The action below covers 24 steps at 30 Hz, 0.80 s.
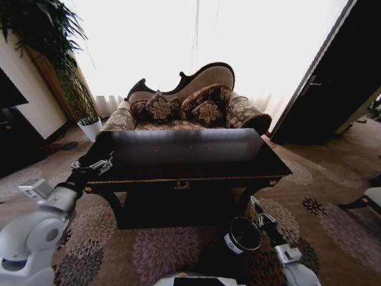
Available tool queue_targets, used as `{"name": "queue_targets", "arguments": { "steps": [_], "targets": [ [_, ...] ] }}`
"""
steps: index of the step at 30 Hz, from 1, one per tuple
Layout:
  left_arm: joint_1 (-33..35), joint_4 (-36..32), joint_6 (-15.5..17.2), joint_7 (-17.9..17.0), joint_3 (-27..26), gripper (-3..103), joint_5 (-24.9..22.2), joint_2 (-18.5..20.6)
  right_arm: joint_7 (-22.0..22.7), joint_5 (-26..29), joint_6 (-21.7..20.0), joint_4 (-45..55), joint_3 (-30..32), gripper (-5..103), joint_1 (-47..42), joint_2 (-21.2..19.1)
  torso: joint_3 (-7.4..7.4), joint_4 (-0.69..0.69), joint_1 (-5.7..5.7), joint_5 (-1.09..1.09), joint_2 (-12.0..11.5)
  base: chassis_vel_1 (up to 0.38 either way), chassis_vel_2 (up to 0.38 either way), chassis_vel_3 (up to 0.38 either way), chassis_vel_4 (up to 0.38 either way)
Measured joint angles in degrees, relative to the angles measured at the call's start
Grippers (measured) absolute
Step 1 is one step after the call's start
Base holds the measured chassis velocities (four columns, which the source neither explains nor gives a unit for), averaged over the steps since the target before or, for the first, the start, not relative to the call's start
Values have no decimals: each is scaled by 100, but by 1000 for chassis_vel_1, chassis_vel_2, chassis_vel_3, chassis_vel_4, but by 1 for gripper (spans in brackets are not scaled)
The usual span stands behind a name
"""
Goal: Move to the front of the table and place the trash on the table into the trash bin.
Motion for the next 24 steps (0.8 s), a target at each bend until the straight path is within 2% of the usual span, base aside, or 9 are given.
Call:
{"name": "queue_targets", "arguments": {
  "steps": [13,17,24],
  "targets": [
    [170,-124,5,19,-194,100,16,15,62,-339,96,-2279,-406,0,1142,546,0,-1,0,1,0,0,0,0,0],
    [202,-135,5,21,-247,100,16,25,120,-391,69,-2596,-408,0,1273,591,0,0,0,0,0,0,0,0,0],
    [252,-170,5,25,-257,100,19,3,547,-564,-219,-2939,-389,0,1400,683,0,0,0,0,0,0,0,0,0]
  ]
}}
